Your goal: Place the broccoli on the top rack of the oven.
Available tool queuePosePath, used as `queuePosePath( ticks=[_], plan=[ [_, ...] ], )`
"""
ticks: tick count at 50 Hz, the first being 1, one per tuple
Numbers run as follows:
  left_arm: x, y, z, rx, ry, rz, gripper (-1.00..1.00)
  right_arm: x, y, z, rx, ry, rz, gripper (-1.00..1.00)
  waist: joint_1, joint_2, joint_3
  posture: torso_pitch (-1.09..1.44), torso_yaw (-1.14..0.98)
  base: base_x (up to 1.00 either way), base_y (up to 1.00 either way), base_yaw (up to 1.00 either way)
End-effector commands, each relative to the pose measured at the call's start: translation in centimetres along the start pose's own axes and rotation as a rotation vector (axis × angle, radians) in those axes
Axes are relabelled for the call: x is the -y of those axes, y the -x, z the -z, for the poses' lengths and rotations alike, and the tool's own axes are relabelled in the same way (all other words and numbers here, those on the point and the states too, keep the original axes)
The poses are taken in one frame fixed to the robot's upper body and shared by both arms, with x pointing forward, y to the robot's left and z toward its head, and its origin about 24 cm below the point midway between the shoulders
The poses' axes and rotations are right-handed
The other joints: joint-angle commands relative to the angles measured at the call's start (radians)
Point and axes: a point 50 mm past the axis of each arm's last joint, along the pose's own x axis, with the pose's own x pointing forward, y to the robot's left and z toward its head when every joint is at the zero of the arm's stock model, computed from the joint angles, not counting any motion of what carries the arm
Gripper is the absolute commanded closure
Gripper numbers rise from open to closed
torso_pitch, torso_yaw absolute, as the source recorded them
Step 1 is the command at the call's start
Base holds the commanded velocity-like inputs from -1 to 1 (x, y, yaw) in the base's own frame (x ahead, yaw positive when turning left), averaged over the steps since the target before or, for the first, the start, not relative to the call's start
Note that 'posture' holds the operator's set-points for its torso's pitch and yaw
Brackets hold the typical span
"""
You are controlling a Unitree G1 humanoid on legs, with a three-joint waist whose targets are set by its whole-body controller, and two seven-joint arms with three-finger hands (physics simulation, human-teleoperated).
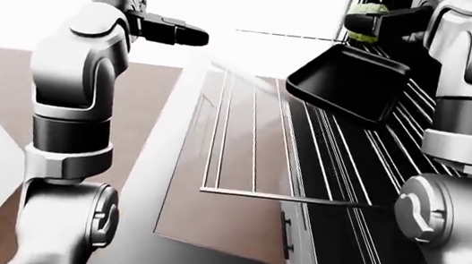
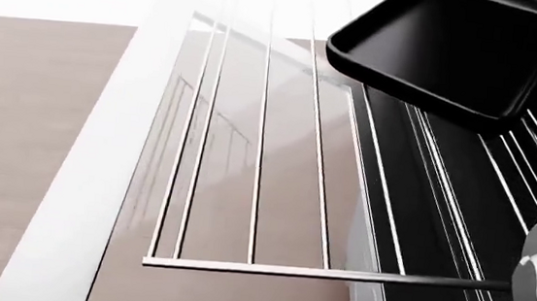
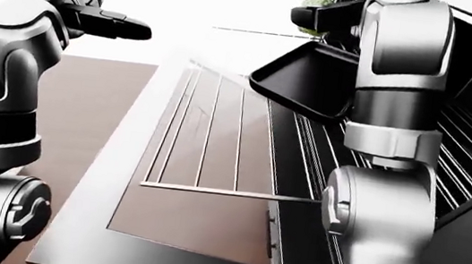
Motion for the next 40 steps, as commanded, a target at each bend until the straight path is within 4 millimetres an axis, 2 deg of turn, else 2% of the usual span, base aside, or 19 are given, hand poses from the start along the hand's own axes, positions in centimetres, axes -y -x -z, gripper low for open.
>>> queuePosePath(
  ticks=[1, 4, 8, 10, 13, 15, 16, 17, 18, 20, 28, 36, 37, 39, 40],
  plan=[
    [-0.9, 0.7, -2.7, 0.118, 0.006, -0.037, -1.0, 0.0, 1.1, -2.8, 0.125, 0.002, -0.002, 1.0, 0.012, 0.001, -0.032, 0.0, 0.0, 0.0, -0.28, 0.0],
    [-0.9, 0.7, -2.5, 0.114, 0.006, -0.038, -1.0, 0.0, 1.1, -2.6, 0.124, 0.0, -0.003, 1.0, 0.017, 0.021, -0.026, 0.0, 0.0, 0.0, -0.25, 0.0],
    [-1.0, 0.8, -2.4, 0.111, 0.006, -0.039, -1.0, -0.2, 1.0, -2.6, 0.125, 0.001, -0.004, 1.0, 0.02, 0.03, -0.033, 0.0, 0.0, 0.0, -0.13, 0.0],
    [-1.1, 0.7, -2.1, 0.109, 0.008, -0.04, -1.0, -0.1, 0.8, -2.4, 0.121, 0.0, -0.001, 1.0, 0.012, 0.025, 0.002, 0.0, 0.0, 0.0, 0.0, 0.0],
    [-1.2, 0.6, -2.0, 0.107, 0.009, -0.042, -1.0, -0.1, 0.8, -2.5, 0.121, 0.001, 0.001, 1.0, 0.004, 0.034, 0.01, 0.0, 0.0, 0.0, 0.0, 0.0],
    [-1.1, 0.7, -2.1, 0.106, 0.01, -0.042, -1.0, -0.1, 0.8, -2.6, 0.122, 0.003, 0.001, 1.0, -0.006, 0.055, 0.005, 0.0, 0.0, 0.0, 0.0, 0.0],
    [-1.2, 0.7, -2.0, 0.105, 0.01, -0.043, -1.0, -0.1, 0.8, -2.6, 0.121, 0.004, 0.002, 1.0, -0.012, 0.076, -0.003, 0.0, 0.0, 0.0, 0.0, 0.0],
    [-1.1, 0.7, -2.0, 0.105, 0.01, -0.042, -1.0, 0.0, 0.8, -2.6, 0.121, 0.004, 0.003, 1.0, -0.014, 0.078, 0.001, 0.0, 0.0, 0.0, 0.0, 0.0],
    [-1.2, 0.7, -1.9, 0.104, 0.01, -0.043, -1.0, 0.0, 0.8, -2.6, 0.122, 0.004, 0.003, 1.0, -0.013, 0.059, 0.002, 0.0, 0.0, 0.0, 0.0, 0.0],
    [-1.2, 0.7, -2.0, 0.105, 0.011, -0.043, -1.0, 0.0, 0.9, -2.8, 0.124, 0.006, 0.005, 1.0, -0.012, 0.053, -0.009, 0.0, 0.0, 0.0, 0.0, 0.0],
    [-1.1, 0.6, -1.7, 0.102, 0.014, -0.04, -1.0, 0.0, 0.7, -2.4, 0.117, 0.006, 0.005, 1.0, 0.0, 0.035, -0.017, 0.0, 0.0, 0.0, 0.0, 0.0],
    [-1.1, 0.8, -1.6, 0.101, 0.015, -0.04, -1.0, -0.1, 0.8, -2.3, 0.118, 0.007, 0.003, 1.0, 0.003, 0.034, -0.023, 0.0, 0.0, 0.0, 0.0, 0.0],
    [-1.1, 0.8, -1.6, 0.101, 0.016, -0.04, -1.0, -0.1, 0.7, -2.3, 0.117, 0.007, 0.002, 1.0, 0.003, 0.039, -0.047, 0.0, 0.0, 0.0, -0.09, 0.0],
    [-1.0, 0.7, -1.5, 0.099, 0.016, -0.04, -1.0, -0.2, 0.6, -2.1, 0.115, 0.007, 0.002, 1.0, -0.002, 0.055, -0.043, 0.0, 0.0, 0.0, -0.11, 0.0],
    [-1.0, 0.7, -1.4, 0.098, 0.016, -0.04, -1.0, -0.2, 0.6, -2.1, 0.114, 0.007, 0.002, 1.0, -0.003, 0.064, -0.047, 0.0, 0.0, 0.0, -0.12, 0.0]
  ],
)
